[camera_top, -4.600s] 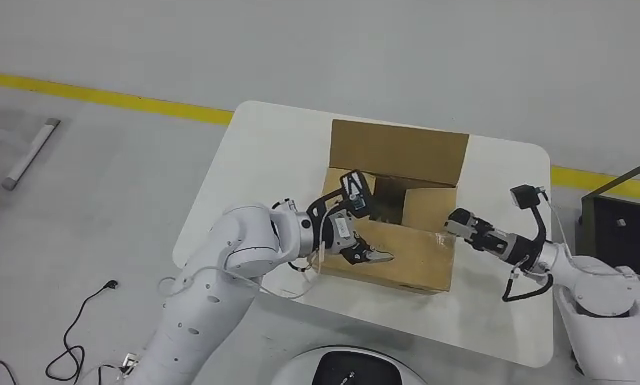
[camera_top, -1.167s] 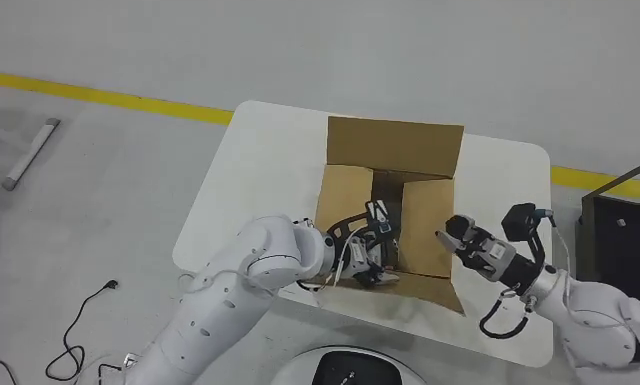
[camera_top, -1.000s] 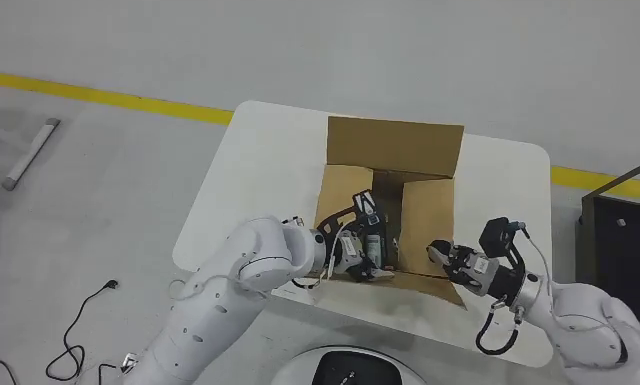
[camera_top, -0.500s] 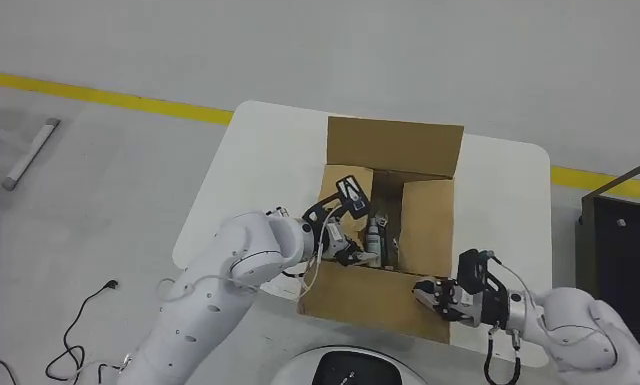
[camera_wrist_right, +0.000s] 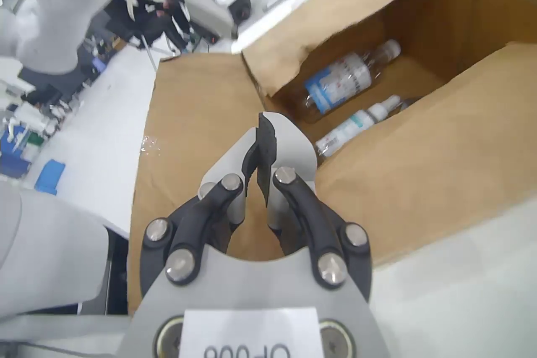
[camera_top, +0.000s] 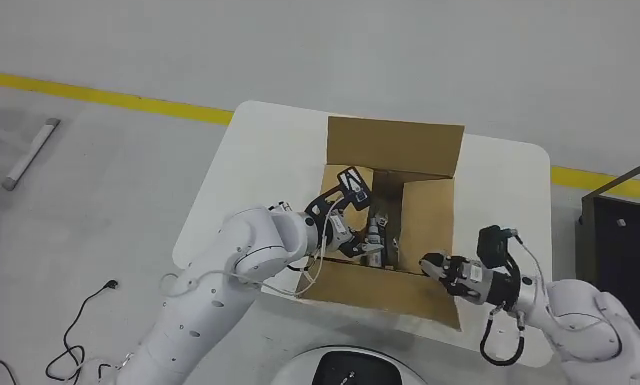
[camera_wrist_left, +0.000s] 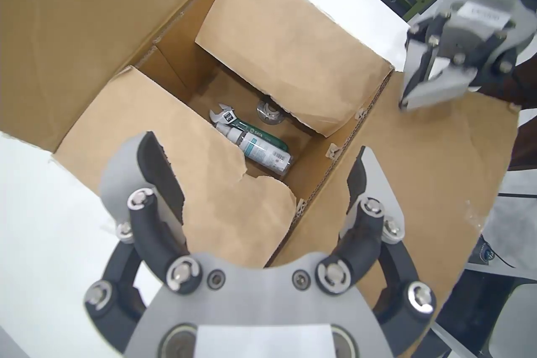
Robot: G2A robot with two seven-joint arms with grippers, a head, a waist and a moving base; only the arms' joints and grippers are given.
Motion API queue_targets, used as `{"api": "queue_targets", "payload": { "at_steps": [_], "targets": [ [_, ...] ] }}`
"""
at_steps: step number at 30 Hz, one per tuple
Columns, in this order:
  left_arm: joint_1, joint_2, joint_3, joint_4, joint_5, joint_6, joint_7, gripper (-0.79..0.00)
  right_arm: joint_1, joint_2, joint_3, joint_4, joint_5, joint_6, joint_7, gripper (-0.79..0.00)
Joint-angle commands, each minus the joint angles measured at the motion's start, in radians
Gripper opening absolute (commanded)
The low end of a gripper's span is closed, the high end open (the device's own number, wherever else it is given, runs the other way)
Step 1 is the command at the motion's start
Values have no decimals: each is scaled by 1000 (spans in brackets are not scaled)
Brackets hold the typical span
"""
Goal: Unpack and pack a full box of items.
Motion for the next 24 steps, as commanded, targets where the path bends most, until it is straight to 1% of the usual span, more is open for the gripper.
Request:
{"api": "queue_targets", "payload": {
  "at_steps": [1, 3, 6, 8, 10, 12, 14, 17, 20, 24],
  "targets": [
    [0, 0, 0, 0, 0, 0, 0, 0, -2, 0, 55, 23, 21, 59, -54, -785],
    [0, 0, 0, 0, 0, 0, 0, 0, -2, -3, 88, 51, 5, 134, -118, -785],
    [0, 0, 0, 0, 0, 0, 0, 0, 0, -10, 97, 81, -97, 249, -206, -785],
    [0, 0, 0, 0, 0, 0, 0, 0, 3, -17, 73, 106, -153, 330, -266, -785],
    [0, 0, 0, 0, 0, 0, 0, 0, 16, -27, 32, 135, -182, 444, -321, -785],
    [0, 0, 0, 0, 0, 0, 0, 0, 30, -31, -4, 150, -234, 485, -339, -785],
    [0, 0, 0, 0, 0, 0, 0, 0, 42, -39, -52, 171, -247, 506, -359, -785],
    [0, 0, 0, 0, 0, 0, 0, 0, 56, -49, -115, 191, -265, 510, -375, -785],
    [0, 0, 0, 0, 0, 0, 0, 0, 59, -56, -167, 186, -278, 490, -372, -785],
    [0, 0, 0, 0, 0, 0, 0, 0, 58, -60, -195, 171, -301, 450, -347, -785]
  ]
}}
